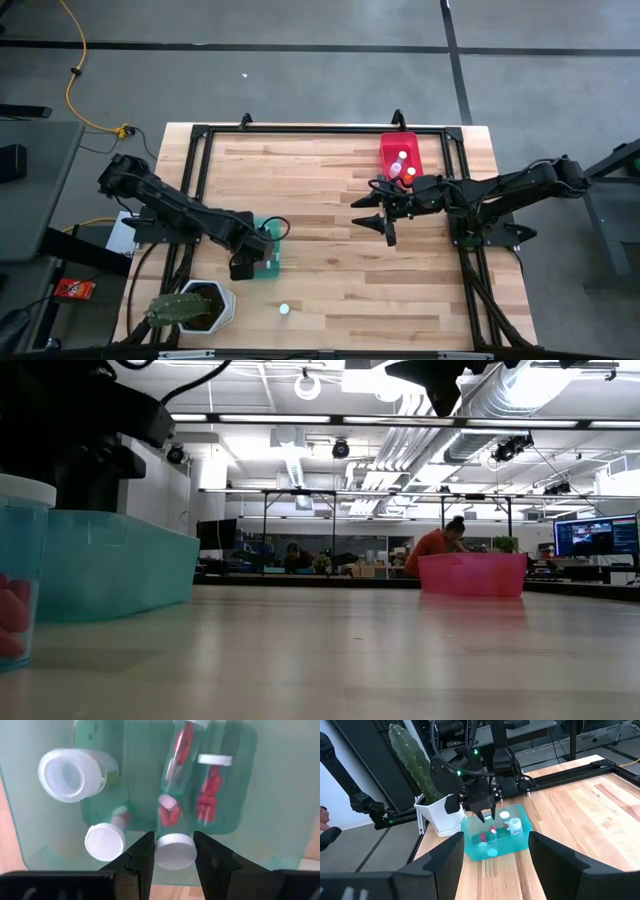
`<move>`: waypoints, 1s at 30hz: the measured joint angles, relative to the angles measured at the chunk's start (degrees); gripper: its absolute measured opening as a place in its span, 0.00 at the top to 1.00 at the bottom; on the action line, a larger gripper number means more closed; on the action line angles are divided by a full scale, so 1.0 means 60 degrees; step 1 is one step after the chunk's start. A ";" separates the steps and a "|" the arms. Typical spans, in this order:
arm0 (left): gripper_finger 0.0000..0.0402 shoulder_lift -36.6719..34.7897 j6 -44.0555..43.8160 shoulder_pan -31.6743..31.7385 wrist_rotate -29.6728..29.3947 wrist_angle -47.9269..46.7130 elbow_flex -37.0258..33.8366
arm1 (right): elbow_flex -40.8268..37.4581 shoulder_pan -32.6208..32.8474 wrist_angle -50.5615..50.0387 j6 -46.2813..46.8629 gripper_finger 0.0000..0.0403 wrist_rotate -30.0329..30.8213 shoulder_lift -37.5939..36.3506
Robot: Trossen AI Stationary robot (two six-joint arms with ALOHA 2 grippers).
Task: Pick and place medicine bottles into bin by pill shape (circle, oval)
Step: Put the blue capsule bottle into the blue bin
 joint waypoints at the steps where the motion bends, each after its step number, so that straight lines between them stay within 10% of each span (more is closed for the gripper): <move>1: 0.73 0.0053 0.0002 0.0049 0.0033 -0.0063 0.0000 | 0.0000 -0.0002 0.0000 -0.0001 0.46 0.0000 0.0000; 30: 0.67 0.0423 0.0080 0.0816 0.0547 -0.0086 0.0003 | -0.0004 -0.0001 0.0000 0.0167 0.46 0.0000 0.0000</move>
